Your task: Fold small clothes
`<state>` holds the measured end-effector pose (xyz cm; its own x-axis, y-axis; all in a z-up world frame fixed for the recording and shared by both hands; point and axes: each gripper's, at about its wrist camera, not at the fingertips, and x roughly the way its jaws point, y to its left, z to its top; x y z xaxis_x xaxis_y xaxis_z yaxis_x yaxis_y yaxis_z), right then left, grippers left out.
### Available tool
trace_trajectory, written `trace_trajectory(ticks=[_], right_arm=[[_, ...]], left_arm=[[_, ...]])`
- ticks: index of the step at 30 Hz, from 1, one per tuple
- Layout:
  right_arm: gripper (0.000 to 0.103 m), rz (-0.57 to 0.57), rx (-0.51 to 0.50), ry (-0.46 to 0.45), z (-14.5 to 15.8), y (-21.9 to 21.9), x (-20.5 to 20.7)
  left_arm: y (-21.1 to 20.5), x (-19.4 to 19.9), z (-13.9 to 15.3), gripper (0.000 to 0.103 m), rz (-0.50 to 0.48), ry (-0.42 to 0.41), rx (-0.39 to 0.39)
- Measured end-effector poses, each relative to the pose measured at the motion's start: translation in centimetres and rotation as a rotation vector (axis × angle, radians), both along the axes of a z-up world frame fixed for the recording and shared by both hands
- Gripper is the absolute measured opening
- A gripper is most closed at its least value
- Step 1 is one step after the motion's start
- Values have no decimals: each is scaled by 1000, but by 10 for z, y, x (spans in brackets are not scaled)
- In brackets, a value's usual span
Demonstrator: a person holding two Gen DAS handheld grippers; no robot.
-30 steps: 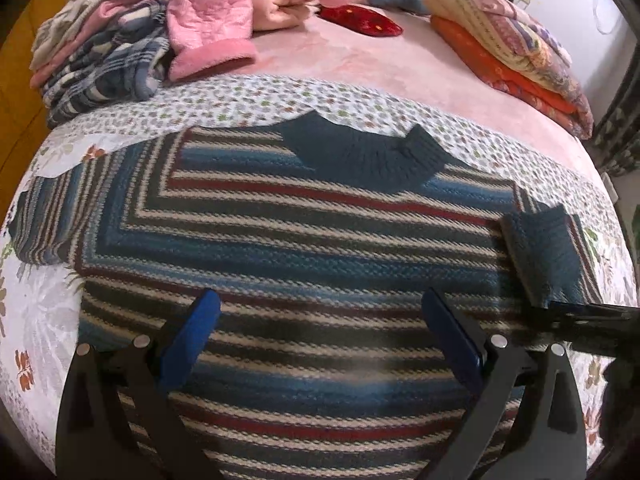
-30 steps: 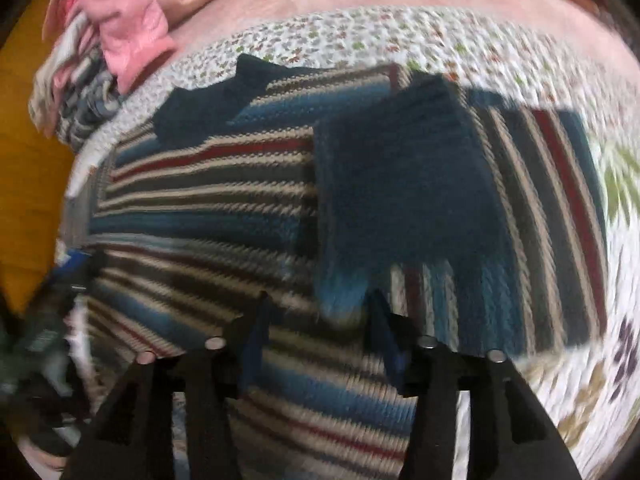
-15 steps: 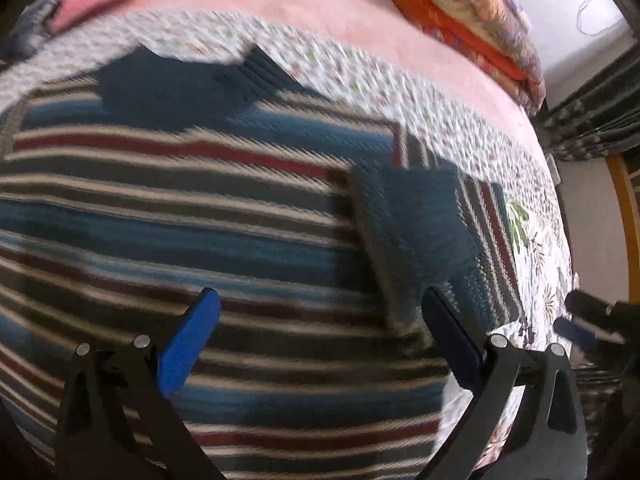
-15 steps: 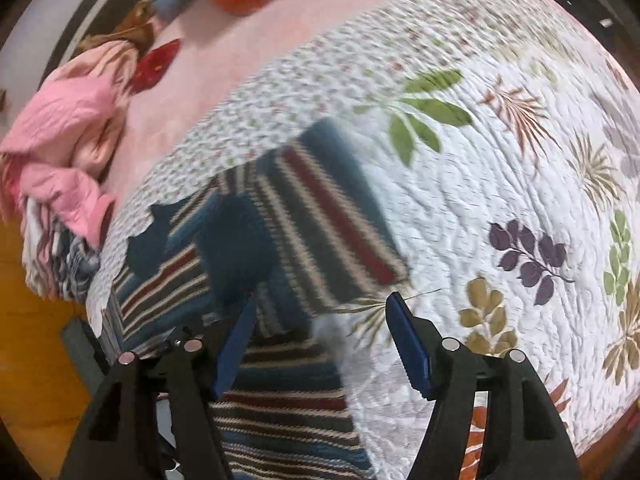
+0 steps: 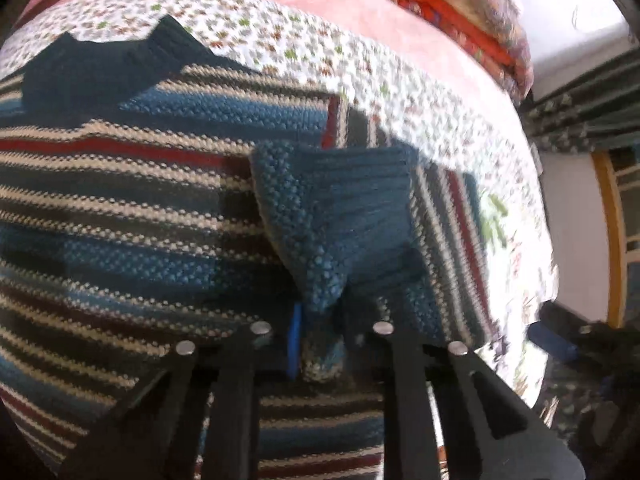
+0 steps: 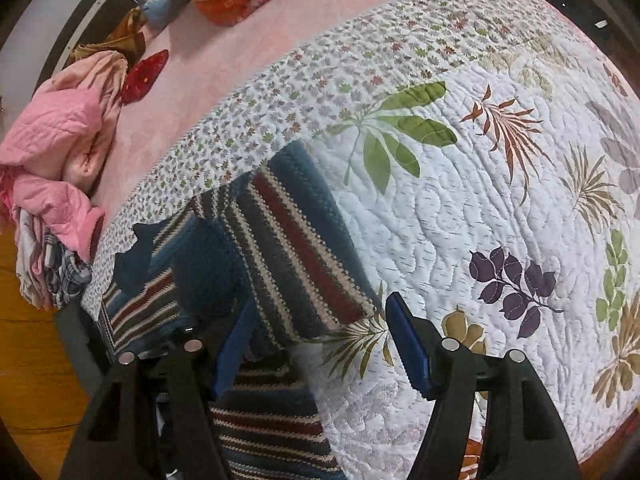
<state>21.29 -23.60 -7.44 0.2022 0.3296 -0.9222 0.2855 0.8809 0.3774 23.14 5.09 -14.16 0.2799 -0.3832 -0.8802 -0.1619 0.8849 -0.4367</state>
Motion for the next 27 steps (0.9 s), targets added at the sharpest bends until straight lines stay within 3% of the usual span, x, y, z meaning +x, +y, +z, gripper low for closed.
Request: trace_trajectory(ticks=[5,8,13,16,21,27], right_arm=[[68,2,-21,1,-7,1,3],[68,4,-16,-5,-14,4,7],[68,44,49,-23,-28,28,13],[67,95,19,-42,-29,49,16],[67,197,-22,-73,-32,86,17],[65,273,-147,-24,-58,115,16]], left_arm=[[16,-14,36,12,-6,-114,-30],[40,-23,62,11,-25,-187,7],[76,-30,76,11,-5,-215,11],[102,-34,84,11,17,-237,25],[143,-24,75,12,64,-229,42],[178,-24,46,13,110,-173,44]])
